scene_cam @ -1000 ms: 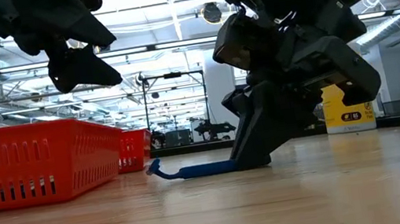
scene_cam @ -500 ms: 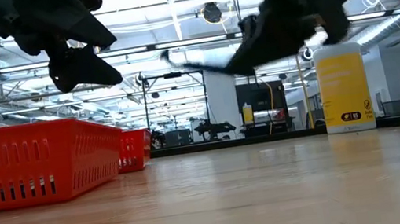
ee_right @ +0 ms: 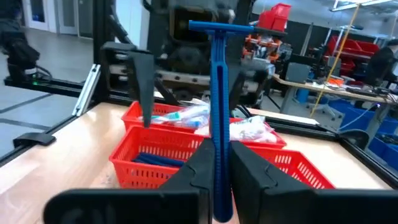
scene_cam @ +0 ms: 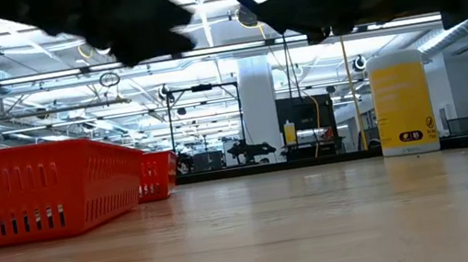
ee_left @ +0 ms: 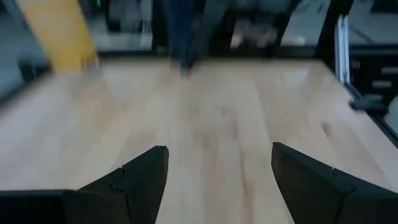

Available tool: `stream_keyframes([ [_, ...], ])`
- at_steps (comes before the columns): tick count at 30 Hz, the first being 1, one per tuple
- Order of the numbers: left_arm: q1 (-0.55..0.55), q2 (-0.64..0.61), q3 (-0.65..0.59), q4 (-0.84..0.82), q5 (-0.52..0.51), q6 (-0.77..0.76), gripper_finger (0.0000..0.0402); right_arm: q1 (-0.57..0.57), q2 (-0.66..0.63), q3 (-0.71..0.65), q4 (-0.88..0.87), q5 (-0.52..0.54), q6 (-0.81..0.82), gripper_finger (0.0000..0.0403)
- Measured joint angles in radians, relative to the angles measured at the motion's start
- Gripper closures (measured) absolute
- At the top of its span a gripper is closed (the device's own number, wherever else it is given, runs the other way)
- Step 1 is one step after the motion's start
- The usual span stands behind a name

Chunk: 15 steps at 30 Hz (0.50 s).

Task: Pick & Place Travel size toiletries
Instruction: Put the blue razor into the bottom right red basket

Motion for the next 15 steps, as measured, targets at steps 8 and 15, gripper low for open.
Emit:
stream_keyframes([
  [8,0.054,0.12,0.0,0.439,0.0,0.2,0.0124,0.004,0.027,0.003,0.067,0.0,-0.01,0.0382],
  [15,0.105,0.143,0.0,0.473,0.019,0.13,0.0124,0.011,0.028,0.003,0.095,-0.03,-0.014,0.0382],
])
